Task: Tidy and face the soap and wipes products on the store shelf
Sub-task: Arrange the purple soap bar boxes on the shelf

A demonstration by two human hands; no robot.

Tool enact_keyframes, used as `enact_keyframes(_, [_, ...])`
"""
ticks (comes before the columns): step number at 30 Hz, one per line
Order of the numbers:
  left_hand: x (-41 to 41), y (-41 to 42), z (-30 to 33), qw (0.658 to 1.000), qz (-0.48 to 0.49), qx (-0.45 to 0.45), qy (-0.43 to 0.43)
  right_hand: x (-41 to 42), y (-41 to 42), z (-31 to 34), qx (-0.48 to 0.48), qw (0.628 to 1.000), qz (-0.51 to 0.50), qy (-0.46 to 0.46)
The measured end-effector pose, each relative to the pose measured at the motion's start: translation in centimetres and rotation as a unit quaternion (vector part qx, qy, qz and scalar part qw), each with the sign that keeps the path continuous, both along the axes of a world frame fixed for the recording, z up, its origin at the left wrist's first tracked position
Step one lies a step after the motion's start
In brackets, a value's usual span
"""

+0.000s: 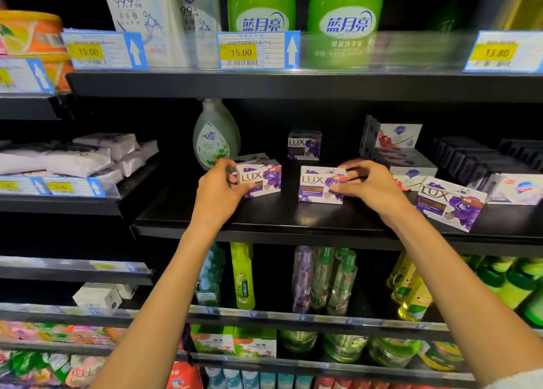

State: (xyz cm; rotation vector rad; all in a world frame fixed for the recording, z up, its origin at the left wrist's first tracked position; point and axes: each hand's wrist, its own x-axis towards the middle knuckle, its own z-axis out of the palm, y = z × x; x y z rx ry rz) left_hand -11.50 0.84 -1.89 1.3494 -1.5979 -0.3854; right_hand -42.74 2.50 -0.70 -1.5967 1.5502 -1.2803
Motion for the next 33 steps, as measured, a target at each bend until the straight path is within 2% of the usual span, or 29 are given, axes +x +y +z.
enact_keyframes(7, [-0.7, 0.2, -0.1, 0.999, -0.026, -0.004, 0.042, -0.1, -4.1, 0.1, -0.008, 0.996, -0.053, 0.074])
enact_keyframes(14, [-0.5, -0.2, -0.3, 0.986, -0.138, 0.053, 0.081, 1.2, -9.7, -0.4, -0.044, 0.994, -0.055, 0.083])
enact_keyframes(18, [-0.6, -0.2, -0.3, 0.984, -0.154, 0.071, 0.058, 1.8, -13.0, -0.5, -0.028, 0.993, -0.067, 0.094])
enact_keyframes(22, [-0.8, -0.5, -0.5, 0.987, -0.143, 0.069, 0.035, 1.9, -14.9, -0.9, -0.051, 0.996, -0.068, 0.033])
enact_keyframes(33, [-0.7, -1.1, -0.8, 0.99, -0.125, 0.057, 0.0, 2.0, -16.2, -1.2, -0.075, 0.993, -0.064, 0.061])
